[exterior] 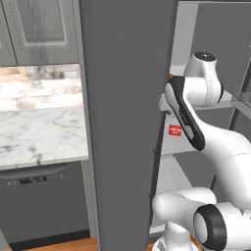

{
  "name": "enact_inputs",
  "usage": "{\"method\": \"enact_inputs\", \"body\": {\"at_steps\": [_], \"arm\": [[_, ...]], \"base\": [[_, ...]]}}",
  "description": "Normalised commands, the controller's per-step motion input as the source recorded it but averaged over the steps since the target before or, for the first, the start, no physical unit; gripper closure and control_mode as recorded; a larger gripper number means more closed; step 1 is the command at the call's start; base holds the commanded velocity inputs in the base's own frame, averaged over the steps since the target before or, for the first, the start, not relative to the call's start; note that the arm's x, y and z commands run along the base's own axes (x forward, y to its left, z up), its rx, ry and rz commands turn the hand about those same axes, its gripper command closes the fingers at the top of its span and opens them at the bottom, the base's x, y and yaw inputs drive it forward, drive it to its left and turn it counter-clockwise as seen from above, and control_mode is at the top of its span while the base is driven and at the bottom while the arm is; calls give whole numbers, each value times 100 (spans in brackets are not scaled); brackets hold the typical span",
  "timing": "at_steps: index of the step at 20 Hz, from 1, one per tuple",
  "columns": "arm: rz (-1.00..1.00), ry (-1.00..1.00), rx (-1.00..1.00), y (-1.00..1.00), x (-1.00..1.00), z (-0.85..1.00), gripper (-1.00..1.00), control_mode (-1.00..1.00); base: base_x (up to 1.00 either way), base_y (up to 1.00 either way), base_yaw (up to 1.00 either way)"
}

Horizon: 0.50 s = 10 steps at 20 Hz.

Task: Pick the egg and butter from the fridge and place them by the bowl for mixing.

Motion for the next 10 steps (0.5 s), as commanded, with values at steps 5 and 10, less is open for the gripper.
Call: {"method": "enact_inputs", "body": {"at_steps": [5, 10], "arm": [[0, -35, 0, -39, -13, 22, -100, -100], [0, -43, 0, -47, -12, 18, -100, -100]], "base": [[0, 0, 0], [0, 0, 0]]}}
